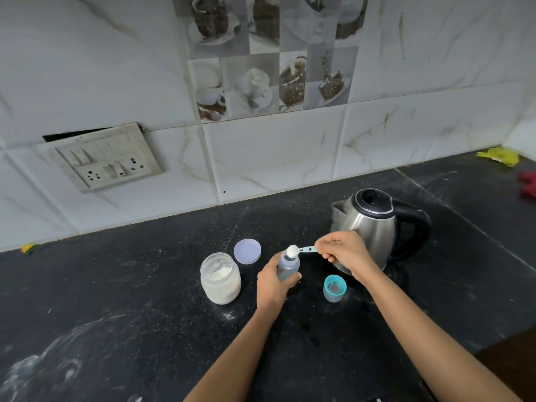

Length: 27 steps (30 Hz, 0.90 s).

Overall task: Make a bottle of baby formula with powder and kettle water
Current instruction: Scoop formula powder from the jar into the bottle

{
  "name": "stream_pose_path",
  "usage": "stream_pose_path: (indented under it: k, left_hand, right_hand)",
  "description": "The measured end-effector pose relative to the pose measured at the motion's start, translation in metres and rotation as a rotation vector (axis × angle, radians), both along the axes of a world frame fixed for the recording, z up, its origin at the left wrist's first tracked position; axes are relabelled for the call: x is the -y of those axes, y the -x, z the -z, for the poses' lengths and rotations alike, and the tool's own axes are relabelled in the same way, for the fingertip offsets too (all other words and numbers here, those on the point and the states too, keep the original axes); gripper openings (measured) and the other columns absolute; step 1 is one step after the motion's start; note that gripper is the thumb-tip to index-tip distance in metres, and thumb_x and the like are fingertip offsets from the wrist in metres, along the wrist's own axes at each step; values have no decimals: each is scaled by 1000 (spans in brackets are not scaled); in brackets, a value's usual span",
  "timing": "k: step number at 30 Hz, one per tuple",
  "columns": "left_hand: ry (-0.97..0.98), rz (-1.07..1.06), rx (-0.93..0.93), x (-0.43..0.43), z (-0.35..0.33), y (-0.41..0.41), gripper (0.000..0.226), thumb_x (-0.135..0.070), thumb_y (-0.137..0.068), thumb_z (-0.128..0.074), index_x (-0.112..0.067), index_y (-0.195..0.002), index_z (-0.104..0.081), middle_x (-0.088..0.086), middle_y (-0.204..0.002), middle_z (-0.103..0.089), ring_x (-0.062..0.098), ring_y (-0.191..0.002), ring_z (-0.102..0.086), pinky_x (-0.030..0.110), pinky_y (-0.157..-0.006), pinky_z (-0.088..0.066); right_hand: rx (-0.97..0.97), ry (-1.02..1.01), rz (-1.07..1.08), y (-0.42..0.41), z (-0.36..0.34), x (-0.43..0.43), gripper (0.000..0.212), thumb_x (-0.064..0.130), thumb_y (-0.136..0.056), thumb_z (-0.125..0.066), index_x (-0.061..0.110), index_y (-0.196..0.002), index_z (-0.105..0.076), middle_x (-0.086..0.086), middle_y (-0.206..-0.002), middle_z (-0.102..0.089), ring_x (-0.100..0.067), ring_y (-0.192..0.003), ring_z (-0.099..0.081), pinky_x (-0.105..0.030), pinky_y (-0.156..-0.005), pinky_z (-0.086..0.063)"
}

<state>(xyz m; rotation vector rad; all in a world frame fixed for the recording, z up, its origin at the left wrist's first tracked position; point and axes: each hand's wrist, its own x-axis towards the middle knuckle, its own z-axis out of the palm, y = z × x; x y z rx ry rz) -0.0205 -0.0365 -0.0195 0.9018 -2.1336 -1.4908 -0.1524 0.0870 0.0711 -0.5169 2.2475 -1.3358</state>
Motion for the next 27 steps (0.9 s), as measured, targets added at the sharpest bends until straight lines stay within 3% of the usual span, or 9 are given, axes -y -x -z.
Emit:
stream_pose_path:
  k: [9, 16, 27]
  left_hand:
    - [147, 36, 67, 11, -2, 5, 68, -30, -68, -81, -32, -130, -51, -13, -123, -61, 7, -112, -55, 36, -100, -44]
    - [232, 59, 118, 17, -4, 5, 73, -30, -66, -83, -32, -132, -51, -8, -124, -61, 10, -112, -56, 35, -99, -45]
    - [219, 53, 102, 17, -4, 0, 72, -27, -65, -83, -31, -131, -53, -9, -122, -62, 9, -110, -57, 35, -99, -46]
  right_hand:
    - [-73, -45, -23, -2, -5, 0, 7, 13, -85, -73, 16, -91, -75, -5, -78, -73, -12, -69, -64, -24, -69, -57]
    - [-128, -128, -64, -4, -9, 5, 5, 17, -85, -72, 18, -88, -75, -6, -75, -73, -12, -64, -61, -30, -74, -57]
    - [-340, -178, -208, -9, -20, 19, 4, 12, -84, -72, 12, -84, -76, -4, -72, -72, -12, -66, -67, -19, -63, -55]
